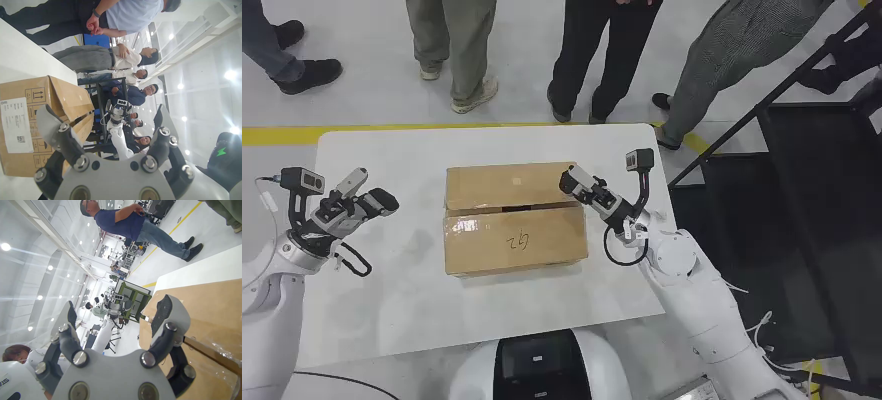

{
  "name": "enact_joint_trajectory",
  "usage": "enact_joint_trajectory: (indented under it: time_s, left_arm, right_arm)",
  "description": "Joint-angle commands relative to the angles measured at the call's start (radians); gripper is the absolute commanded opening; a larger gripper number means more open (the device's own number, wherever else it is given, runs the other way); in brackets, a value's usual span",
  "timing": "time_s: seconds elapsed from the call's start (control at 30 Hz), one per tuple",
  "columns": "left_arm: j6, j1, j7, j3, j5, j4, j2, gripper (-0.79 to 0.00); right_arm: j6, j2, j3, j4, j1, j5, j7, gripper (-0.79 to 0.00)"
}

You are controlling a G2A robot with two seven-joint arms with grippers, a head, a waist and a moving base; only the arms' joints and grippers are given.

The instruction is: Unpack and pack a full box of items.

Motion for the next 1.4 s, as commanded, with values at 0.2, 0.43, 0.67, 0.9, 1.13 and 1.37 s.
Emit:
enact_joint_trajectory:
  time_s: [0.2, 0.43, 0.67, 0.9, 1.13, 1.37]
  left_arm:
    - [0.0, 0.0, 0.0, 0.0, 0.0, 0.0, 0.0, 0.0]
    - [0.0, 0.0, 0.0, 0.0, 0.0, 0.0, 0.0, -0.001]
    - [0.0, 0.0, 0.0, 0.0, 0.0, 0.0, 0.0, 0.0]
    - [0.006, 0.002, 0.007, 0.002, 0.012, -0.01, 0.0, 0.0]
    - [-0.076, -0.017, -0.185, -0.012, 0.14, -0.021, 0.017, 0.0]
    - [-0.143, -0.063, -0.311, 0.008, 0.133, 0.019, 0.023, 0.0]
  right_arm:
    - [0.0, 0.0, 0.0, 0.0, 0.0, 0.0, 0.0, 0.0]
    - [0.0, 0.0, 0.0, 0.0, 0.0, 0.0, 0.0, 0.0]
    - [0.0, 0.0, 0.0, 0.0, 0.0, 0.0, 0.0, 0.0]
    - [0.01, -0.001, -0.001, -0.006, -0.001, 0.015, -0.007, 0.0]
    - [0.048, 0.026, 0.061, 0.01, 0.005, 0.021, 0.261, 0.0]
    - [0.054, 0.063, 0.149, 0.033, 0.008, -0.013, 0.548, 0.0]
